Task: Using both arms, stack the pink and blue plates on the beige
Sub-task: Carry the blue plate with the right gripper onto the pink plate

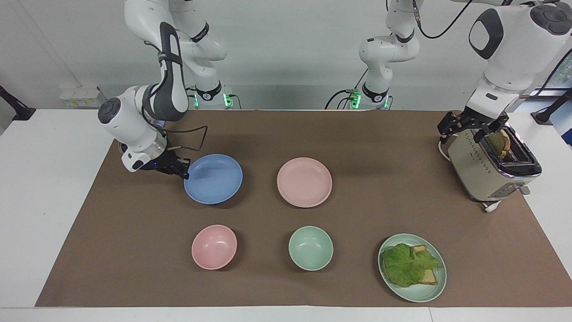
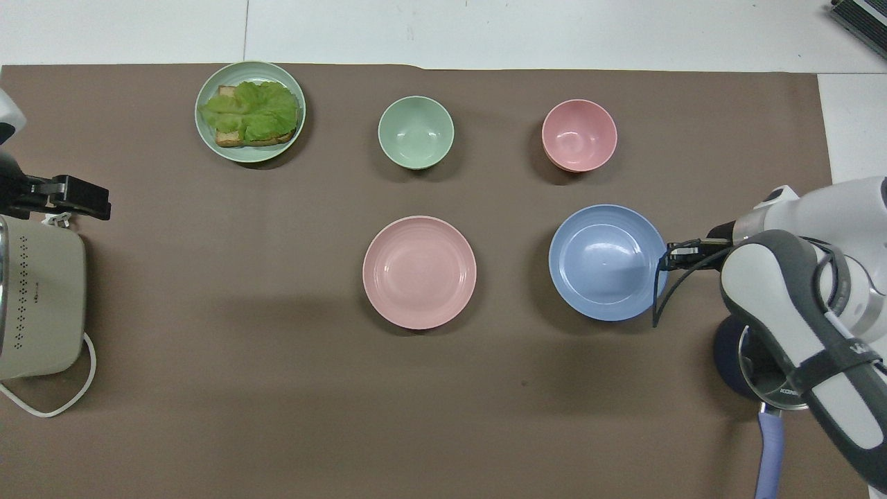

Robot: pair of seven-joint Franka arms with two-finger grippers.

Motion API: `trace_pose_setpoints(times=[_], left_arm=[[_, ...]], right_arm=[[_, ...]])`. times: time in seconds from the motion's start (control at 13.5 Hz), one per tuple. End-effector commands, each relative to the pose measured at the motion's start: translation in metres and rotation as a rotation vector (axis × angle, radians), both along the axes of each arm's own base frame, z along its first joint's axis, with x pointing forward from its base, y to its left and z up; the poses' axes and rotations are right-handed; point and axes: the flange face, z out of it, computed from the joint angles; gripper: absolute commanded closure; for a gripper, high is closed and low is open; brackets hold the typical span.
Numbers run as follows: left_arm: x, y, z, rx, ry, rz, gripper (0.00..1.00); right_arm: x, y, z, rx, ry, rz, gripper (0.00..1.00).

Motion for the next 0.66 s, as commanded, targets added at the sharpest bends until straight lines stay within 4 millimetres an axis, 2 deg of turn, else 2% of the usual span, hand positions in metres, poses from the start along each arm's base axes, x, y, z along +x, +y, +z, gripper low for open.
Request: trace_pose_setpoints(times=[0.0,0.07,0.22,0.37,0.44,0.52,0.59], left_arm=[[-0.005,0.003,0.007,0.006,0.003,0.000,0.00],[-0.005,0.003,0.007,0.006,0.003,-0.002,0.00],[-0.005,0.002,0.007,0.005,0.003,-0.002,0.00],[-0.005,0.002,0.007,0.005,0.003,-0.002,0.00],[-0.005,0.003,0.007,0.006,0.003,-0.002,0.00],[-0.005,0.002,0.007,0.005,0.003,-0.002,0.00],[-0.005,0.003,0.007,0.006,0.003,-0.002,0.00]], right_arm=[[0.003,0.082,0.024,0.012,-0.011,-0.024,1.00],[0.004,0.116,0.030,0.008,-0.025,-0.003,1.00],[0.013,0.162,0.042,0.014,-0.028,-0.011,1.00],[0.011,0.207,0.042,0.019,-0.024,-0.019,1.00],[0.008,0.231,0.035,0.016,-0.008,-0.031,1.00],[0.008,0.247,0.032,0.014,-0.001,-0.037,1.00],[0.010,0.253,0.026,-0.003,0.002,-0.034,1.00]])
